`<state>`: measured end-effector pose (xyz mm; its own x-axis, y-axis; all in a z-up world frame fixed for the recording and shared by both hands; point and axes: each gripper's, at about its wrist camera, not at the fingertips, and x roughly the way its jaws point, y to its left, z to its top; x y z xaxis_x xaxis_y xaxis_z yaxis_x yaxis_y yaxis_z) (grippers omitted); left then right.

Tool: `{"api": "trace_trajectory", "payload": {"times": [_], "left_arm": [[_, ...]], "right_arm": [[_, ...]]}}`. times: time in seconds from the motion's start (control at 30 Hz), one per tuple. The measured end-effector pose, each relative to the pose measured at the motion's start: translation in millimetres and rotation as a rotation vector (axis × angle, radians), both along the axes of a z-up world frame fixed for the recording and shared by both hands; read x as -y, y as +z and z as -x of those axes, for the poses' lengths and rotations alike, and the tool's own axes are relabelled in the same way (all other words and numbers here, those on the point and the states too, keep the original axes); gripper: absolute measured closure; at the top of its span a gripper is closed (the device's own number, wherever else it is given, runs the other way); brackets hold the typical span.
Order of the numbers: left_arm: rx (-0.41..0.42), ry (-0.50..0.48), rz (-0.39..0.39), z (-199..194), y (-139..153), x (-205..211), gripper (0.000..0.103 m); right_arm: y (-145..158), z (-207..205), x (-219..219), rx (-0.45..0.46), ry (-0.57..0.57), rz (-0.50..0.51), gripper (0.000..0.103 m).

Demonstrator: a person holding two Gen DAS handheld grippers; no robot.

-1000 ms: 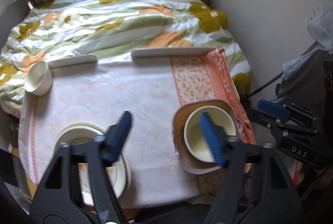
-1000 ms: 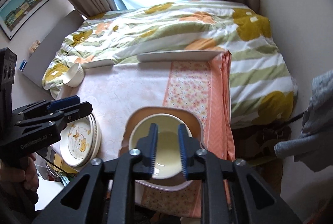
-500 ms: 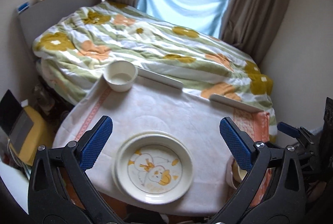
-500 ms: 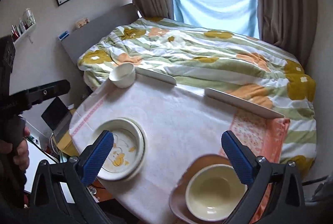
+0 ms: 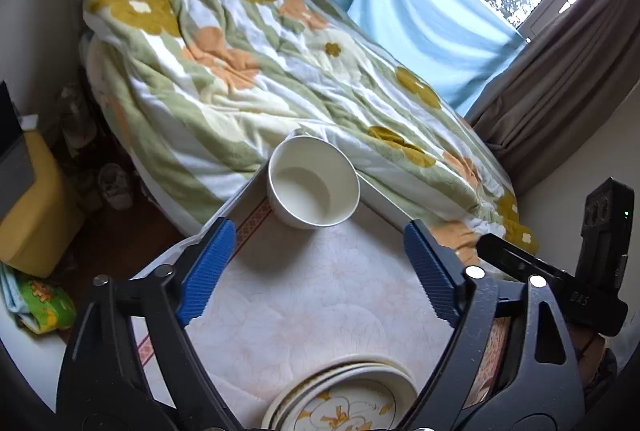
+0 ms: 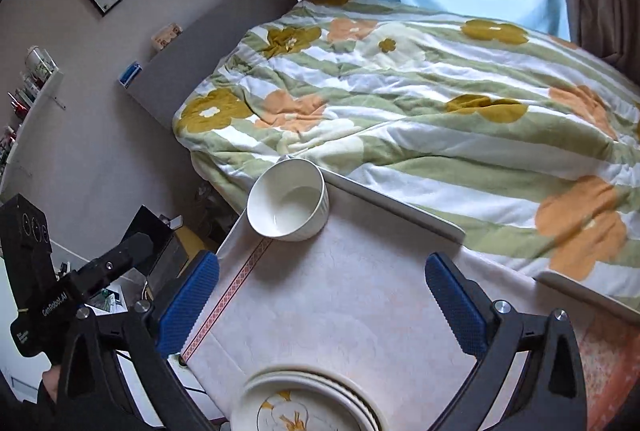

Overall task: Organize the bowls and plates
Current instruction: 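Move the left gripper to the small white bowl and grasp its rim, then carry the small white bowl with the left gripper into the cream bowl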

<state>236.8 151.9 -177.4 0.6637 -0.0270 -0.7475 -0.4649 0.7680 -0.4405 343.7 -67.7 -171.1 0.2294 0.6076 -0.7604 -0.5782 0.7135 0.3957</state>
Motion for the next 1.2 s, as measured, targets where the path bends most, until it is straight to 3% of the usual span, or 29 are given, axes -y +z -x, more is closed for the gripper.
{"api": "trace_trajectory", "payload": {"times": [0.07,0.17,0.3,0.43,0.47,0.53,0.57,0.67,0.87,1.0,1.2], "left_arm": [[-0.028,-0.007,0.044,-21.6,-27.1,-13.6,0.036],[-0.075,-0.027,0.092,-49.5,-64.1,-26.4,0.048],[-0.115,-0.055,0.121,-72.4,-97.3,-35.2,0.053],[-0.123,-0.053,0.132,-82.4,-112.7,-44.2,0.054],[-0.124,-0.053,0.134,-84.0,-115.2,-46.3,0.057],[-0.137,-0.059,0.139,-87.3,-120.3,-49.2,0.081],[-0.148,-0.061,0.135,-88.3,-122.9,-49.9,0.083],[-0.132,-0.072,0.127,-87.3,-123.7,-51.0,0.084],[-0.138,-0.096,0.075,-85.8,-113.9,-42.5,0.084],[-0.118,-0.114,0.044,-79.9,-92.4,-33.1,0.084],[-0.057,-0.155,-0.001,-61.7,-38.5,-1.7,0.084]], "right_arm": [[-26.6,-20.3,-27.8,-0.043,0.022,0.027,0.02],[-65.3,-43.3,-59.9,-0.132,0.045,0.033,0.038],[-99.6,-58.5,-84.8,-0.194,0.047,0.031,0.047],[-114.3,-66.2,-99.5,-0.209,0.051,0.033,0.052],[-116.9,-67.7,-102.1,-0.212,0.053,0.029,0.056],[-121.2,-69.9,-104.6,-0.222,0.054,0.029,0.063],[-123.3,-70.8,-105.3,-0.224,0.052,0.03,0.071],[-127.3,-72.1,-105.9,-0.241,0.051,0.01,0.081],[-122.2,-67.7,-104.5,-0.218,0.036,0.014,0.082],[-108.8,-61.5,-95.9,-0.2,0.02,-0.012,0.083],[-64.7,-41.8,-63.8,-0.145,-0.016,-0.053,0.083]]}}
